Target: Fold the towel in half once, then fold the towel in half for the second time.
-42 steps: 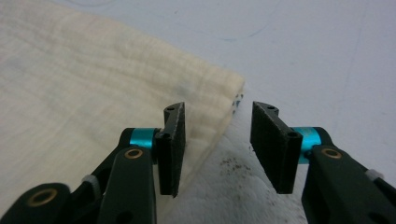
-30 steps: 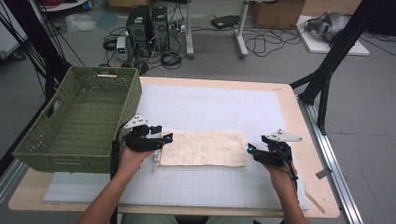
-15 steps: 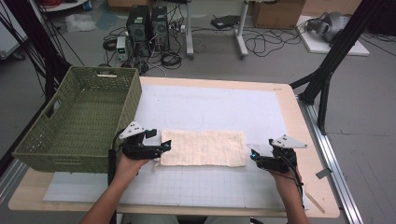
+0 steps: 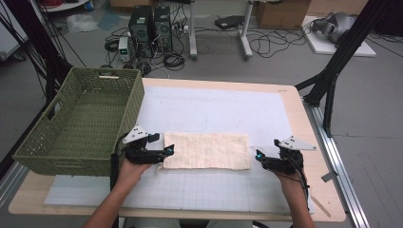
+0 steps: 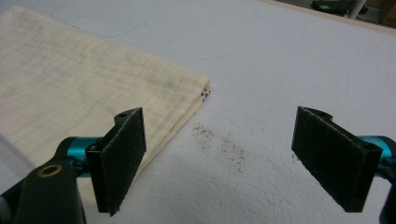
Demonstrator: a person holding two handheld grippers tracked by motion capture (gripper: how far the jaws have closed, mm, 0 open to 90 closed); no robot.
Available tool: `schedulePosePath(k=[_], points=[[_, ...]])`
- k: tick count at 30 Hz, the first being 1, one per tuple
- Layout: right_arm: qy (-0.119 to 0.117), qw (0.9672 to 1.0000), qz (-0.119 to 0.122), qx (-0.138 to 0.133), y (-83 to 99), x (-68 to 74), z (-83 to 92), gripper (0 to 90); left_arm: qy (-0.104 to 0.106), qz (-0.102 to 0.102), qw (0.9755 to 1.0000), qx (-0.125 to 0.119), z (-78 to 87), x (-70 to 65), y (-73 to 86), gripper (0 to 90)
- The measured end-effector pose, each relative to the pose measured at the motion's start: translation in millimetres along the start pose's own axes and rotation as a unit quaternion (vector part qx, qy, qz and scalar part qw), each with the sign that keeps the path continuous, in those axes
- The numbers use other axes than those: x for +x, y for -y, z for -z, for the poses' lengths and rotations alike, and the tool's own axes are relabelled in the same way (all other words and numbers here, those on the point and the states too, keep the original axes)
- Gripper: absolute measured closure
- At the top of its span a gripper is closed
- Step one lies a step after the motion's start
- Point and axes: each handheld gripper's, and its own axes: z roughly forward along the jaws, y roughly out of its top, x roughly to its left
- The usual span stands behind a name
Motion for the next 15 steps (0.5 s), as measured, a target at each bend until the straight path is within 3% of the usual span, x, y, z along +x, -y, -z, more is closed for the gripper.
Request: schedulePosePath(k=[9,15], points=[[-0.003,1.0000,0.002,0.009,0.5,1.5,-4.3,17.2,-0.005,-0.003,1.0000,0.008,0.0,1.9,1.5,19.9],[-0.002,1.0000,0.002,0.008,-0.4,1.5,-5.4,17.2,-0.007,0.008,0.9999,0.006,1.0,4.5,2.6,19.9]])
